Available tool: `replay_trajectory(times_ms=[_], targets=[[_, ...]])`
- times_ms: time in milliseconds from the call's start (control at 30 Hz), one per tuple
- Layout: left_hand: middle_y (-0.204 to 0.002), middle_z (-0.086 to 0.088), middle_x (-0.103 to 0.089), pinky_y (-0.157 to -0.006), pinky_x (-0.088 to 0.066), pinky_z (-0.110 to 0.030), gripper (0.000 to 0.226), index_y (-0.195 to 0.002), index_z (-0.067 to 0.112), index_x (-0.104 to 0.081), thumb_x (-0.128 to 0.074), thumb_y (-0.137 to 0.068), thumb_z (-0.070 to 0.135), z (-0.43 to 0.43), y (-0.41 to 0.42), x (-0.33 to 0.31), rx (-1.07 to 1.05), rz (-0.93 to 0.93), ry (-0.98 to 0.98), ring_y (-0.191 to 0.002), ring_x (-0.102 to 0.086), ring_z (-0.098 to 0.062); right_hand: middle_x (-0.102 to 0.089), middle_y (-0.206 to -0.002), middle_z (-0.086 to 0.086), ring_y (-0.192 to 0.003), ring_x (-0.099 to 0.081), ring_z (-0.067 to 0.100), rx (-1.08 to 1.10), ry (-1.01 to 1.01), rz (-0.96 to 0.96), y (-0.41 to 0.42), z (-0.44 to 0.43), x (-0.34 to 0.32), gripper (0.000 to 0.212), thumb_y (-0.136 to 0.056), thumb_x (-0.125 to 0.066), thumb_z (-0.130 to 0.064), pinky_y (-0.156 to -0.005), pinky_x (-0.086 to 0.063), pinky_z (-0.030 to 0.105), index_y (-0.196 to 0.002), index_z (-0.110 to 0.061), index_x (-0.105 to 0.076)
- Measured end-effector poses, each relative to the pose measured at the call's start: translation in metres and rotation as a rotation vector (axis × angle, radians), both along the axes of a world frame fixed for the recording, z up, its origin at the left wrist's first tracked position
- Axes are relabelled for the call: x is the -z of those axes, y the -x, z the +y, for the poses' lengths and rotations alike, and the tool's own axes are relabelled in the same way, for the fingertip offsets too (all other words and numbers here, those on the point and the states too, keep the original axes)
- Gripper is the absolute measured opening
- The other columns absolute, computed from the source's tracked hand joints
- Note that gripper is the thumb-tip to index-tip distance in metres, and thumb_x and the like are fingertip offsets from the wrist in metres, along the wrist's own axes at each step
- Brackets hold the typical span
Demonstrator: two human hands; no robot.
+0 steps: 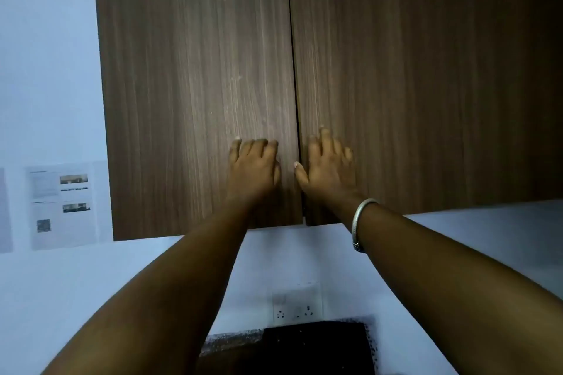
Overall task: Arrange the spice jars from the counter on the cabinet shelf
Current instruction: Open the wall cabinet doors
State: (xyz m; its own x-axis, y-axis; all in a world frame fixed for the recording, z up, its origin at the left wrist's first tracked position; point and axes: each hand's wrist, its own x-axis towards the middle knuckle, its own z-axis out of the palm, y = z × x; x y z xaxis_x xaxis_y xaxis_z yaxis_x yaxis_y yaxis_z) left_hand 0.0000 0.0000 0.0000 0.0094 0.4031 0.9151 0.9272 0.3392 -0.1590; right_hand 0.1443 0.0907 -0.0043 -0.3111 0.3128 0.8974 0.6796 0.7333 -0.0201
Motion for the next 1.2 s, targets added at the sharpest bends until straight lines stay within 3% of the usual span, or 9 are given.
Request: replay_trajectory(times_ms=[133, 333, 567, 633, 700, 767, 867, 1033, 1200], targets=[[-0.112, -0.004, -0.069, -0.079, -0.051, -0.031, 0.026, -0.122, 0.017, -0.065, -0.049, -0.102, 0.021, 0.028, -0.001, -0.002, 0.306, -0.352, 0.128, -0.093, -0.062, -0.015, -0.034, -0.156, 0.022, -0.141, -0.035, 0.038, 0.063, 0.107, 0.004, 0.021, 0.019, -0.002, 0.072, -0.091, -0.050, -0.055, -0.109, -0.039, 0.049, -0.147, -0.012, -0.036], [-0.148, -0.013, -0.057, -0.108, -0.045, -0.034, 0.042, -0.149, 0.009, -0.049, -0.045, -0.108, 0.020, 0.073, -0.007, -0.004, 0.630, -0.718, 0.103, -0.133, -0.055, -0.021, 0.002, -0.169, 0.024, -0.156, -0.002, 0.043, 0.126, 0.086, -0.010, 0.061, 0.061, 0.005, 0.088, -0.097, -0.052, -0.046, -0.124, -0.019, 0.057, -0.161, -0.011, -0.003], [-0.096, 0.022, -0.057, -0.059, -0.042, -0.001, 0.033, -0.138, 0.010, -0.058, -0.045, -0.108, 0.016, 0.101, -0.016, 0.000, 0.738, -0.819, -0.023, -0.074, -0.057, 0.017, 0.000, -0.169, 0.024, -0.156, -0.004, 0.043, 0.121, -0.003, -0.006, 0.057, 0.092, 0.011, 0.100, -0.092, -0.066, -0.043, -0.123, -0.018, 0.060, -0.161, -0.018, 0.002], [-0.086, 0.020, -0.058, -0.060, -0.047, -0.004, 0.030, -0.134, 0.012, -0.060, -0.045, -0.108, 0.018, 0.102, -0.023, -0.002, 0.800, -0.918, -0.068, -0.072, -0.061, 0.016, 0.001, -0.169, 0.023, -0.156, -0.003, 0.043, 0.122, -0.012, -0.021, 0.053, 0.089, 0.008, 0.098, -0.094, -0.063, -0.041, -0.123, -0.018, 0.059, -0.161, -0.019, 0.005], [-0.090, 0.006, -0.070, -0.075, -0.059, -0.027, 0.026, -0.120, 0.018, -0.067, -0.045, -0.108, 0.022, 0.100, -0.030, -0.006, 0.911, -1.104, -0.090, -0.084, -0.069, -0.004, 0.003, -0.169, 0.022, -0.157, -0.002, 0.042, 0.108, -0.015, -0.028, 0.047, 0.082, 0.006, 0.097, -0.094, -0.063, -0.038, -0.123, -0.019, 0.059, -0.161, -0.018, 0.004], [-0.087, -0.004, -0.071, -0.068, -0.058, -0.035, 0.028, -0.104, 0.014, -0.069, -0.044, -0.109, 0.024, 0.092, -0.039, -0.009, 0.985, -1.231, -0.084, -0.078, -0.068, -0.019, 0.006, -0.169, 0.021, -0.157, 0.001, 0.041, 0.074, -0.005, -0.038, 0.035, 0.070, 0.006, 0.099, -0.092, -0.063, -0.040, -0.123, -0.019, 0.059, -0.162, -0.018, 0.004], [-0.080, -0.005, -0.063, -0.052, -0.053, -0.024, 0.025, -0.103, 0.007, -0.063, -0.044, -0.110, 0.022, 0.074, -0.056, -0.005, 1.074, -1.175, -0.081, -0.064, -0.060, -0.014, 0.002, -0.170, 0.017, -0.157, -0.002, 0.037, 0.000, -0.022, 0.054, 0.003, 0.046, 0.011, 0.099, -0.090, -0.061, -0.047, -0.123, -0.022, 0.057, -0.162, -0.017, 0.000], [-0.098, -0.005, -0.070, -0.077, -0.061, -0.030, 0.008, -0.104, 0.010, -0.065, -0.057, -0.104, 0.012, 0.053, -0.121, 0.005, 1.257, -0.884, -0.110, -0.090, -0.069, -0.017, -0.019, -0.169, 0.011, -0.156, -0.018, 0.029, -0.231, -0.030, 0.366, -0.074, 0.002, 0.021, 0.084, -0.088, -0.062, -0.028, -0.123, -0.028, 0.049, -0.161, -0.016, -0.021], [-0.077, 0.011, -0.072, -0.071, -0.060, -0.024, 0.006, -0.100, -0.004, -0.063, -0.065, -0.097, 0.001, 0.048, -0.202, 0.003, 1.569, -0.887, -0.094, -0.077, -0.070, -0.003, -0.037, -0.162, 0.008, -0.150, -0.035, 0.020, -0.306, 0.025, 0.527, -0.156, -0.031, 0.023, 0.078, -0.089, -0.066, -0.009, -0.119, -0.038, 0.043, -0.158, -0.016, -0.030]])
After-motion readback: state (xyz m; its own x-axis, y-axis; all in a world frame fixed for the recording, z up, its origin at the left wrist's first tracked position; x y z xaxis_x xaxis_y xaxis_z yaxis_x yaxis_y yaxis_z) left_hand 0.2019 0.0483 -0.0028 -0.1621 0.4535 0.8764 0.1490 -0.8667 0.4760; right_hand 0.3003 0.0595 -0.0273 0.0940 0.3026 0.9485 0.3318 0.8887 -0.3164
